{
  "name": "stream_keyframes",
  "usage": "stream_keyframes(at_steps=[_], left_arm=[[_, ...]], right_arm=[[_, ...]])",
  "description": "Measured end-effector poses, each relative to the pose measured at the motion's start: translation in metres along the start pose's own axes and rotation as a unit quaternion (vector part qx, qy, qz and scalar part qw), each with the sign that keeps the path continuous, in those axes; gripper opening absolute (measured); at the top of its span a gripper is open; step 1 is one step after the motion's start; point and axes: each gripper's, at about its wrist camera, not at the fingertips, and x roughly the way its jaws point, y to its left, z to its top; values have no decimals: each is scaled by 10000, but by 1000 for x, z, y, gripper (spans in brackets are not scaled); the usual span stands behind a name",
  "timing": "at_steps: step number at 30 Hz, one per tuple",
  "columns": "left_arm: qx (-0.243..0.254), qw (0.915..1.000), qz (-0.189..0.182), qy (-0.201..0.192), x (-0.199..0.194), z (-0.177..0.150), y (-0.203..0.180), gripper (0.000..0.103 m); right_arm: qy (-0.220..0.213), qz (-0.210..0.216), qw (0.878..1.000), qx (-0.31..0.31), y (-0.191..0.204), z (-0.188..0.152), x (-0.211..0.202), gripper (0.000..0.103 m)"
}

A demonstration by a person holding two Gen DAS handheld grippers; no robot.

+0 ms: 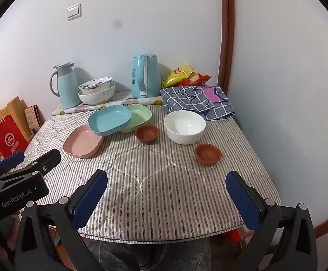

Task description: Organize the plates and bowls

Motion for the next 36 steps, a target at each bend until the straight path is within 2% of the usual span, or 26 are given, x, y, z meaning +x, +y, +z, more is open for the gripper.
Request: stream_keyframes(at_steps=[36], left_arm=[[75,9999,-78,-19,-5,-3,-6,103]], right_arm=[[-64,56,9999,121,-3,-1,-6,103]])
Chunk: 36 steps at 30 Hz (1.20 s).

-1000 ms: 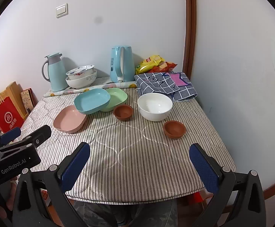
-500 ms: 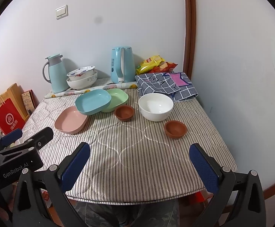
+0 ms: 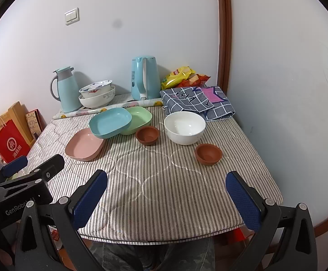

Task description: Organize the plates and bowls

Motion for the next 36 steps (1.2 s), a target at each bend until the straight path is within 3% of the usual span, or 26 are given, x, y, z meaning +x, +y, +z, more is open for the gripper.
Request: stream_keyframes(at_steps=[36], left_arm=[[-37,9999,-131,-35,-2,4,-1,103]], right_arm=[[-84,-2,10000,-16,2,3,-7,103]])
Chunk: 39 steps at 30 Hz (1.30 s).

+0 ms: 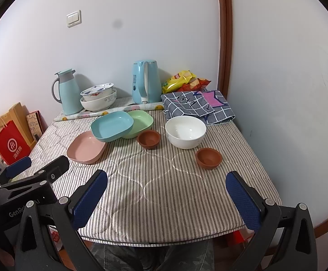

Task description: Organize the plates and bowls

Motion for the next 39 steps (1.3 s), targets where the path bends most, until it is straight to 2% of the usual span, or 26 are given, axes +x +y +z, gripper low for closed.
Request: stream_keyframes(at_steps=[15,30,34,39], left_arm=[[-61,9998,-57,191,22,7,6,103],[-225,9997,40,131,37,48,20,103],[-284,9994,29,208,47,58,28,103],[-400,9989,17,259,62,70,38,103]], right_arm=[[-55,122,9999,67,-2,11,13,103],[-105,156,9998,-91,17,51,36,103],[82,429,9990,-27,21,63,49,103],[268,482,9985,-50,31,74,69,101]])
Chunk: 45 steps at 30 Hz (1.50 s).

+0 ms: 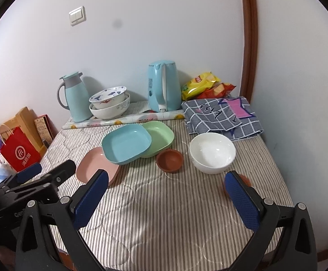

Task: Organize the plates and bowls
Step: 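Move both grippers toward the rim of the blue square plate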

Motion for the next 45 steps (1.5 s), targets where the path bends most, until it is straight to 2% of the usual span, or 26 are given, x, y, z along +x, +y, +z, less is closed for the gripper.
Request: stream_keyframes(at_steps=[16,22,27,28,32,34,38,40,45], left_arm=[[-585,9969,297,438,76,26,66,97],[-706,9956,334,520,105,37,83,93],[-750,9949,287,614,127,45,87,87],[-726,9948,294,653,134,46,86,83],[-602,9950,308,734,154,50,82,82],[-595,9948,295,771,163,51,81,76],[-598,9946,201,827,185,54,76,73],[-542,9947,166,864,196,58,72,65],[-346,9952,192,900,218,67,65,62]], right_arm=[[287,225,9990,-265,33,37,80,100],[607,357,9972,-254,46,44,122,89],[859,392,9951,-282,47,46,153,73],[920,399,9946,-277,46,47,159,71],[1017,384,9939,-191,40,48,177,70],[1073,372,9934,-134,35,47,188,69],[1272,393,9911,-2,28,46,210,59],[1359,412,9899,5,27,46,219,57],[1428,478,9886,23,28,47,236,52]])
